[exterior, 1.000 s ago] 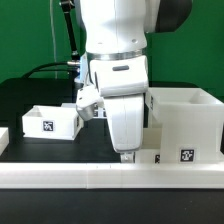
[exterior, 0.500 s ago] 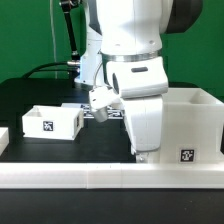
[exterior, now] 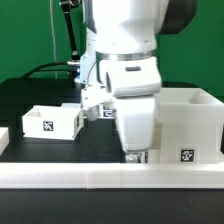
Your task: Assemble drawer
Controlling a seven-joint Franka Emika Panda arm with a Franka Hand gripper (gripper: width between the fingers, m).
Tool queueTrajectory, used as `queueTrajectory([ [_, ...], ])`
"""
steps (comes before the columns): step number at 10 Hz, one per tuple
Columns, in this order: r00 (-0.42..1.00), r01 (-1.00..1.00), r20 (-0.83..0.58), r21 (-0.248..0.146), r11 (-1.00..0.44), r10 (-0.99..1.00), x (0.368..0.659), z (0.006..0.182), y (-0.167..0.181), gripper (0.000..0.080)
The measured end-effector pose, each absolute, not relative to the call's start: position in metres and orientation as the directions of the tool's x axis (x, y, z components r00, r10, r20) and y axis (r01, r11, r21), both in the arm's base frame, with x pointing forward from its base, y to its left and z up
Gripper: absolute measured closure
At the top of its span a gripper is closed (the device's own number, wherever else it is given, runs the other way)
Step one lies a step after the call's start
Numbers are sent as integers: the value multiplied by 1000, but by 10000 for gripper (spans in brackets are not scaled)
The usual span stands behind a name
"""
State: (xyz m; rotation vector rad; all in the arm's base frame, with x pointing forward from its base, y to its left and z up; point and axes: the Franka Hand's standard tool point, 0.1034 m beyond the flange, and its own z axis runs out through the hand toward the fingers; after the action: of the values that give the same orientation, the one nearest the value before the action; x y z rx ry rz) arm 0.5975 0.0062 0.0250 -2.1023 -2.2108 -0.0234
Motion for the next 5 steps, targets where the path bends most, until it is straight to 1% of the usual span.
queueTrajectory([
  [1,-46,997,75,-60,50,996,596,24,7,151],
  [3,-47,997,75,-61,51,996,595,24,6,151],
  [5,-33,997,72,-69,38,997,584,25,-2,151],
])
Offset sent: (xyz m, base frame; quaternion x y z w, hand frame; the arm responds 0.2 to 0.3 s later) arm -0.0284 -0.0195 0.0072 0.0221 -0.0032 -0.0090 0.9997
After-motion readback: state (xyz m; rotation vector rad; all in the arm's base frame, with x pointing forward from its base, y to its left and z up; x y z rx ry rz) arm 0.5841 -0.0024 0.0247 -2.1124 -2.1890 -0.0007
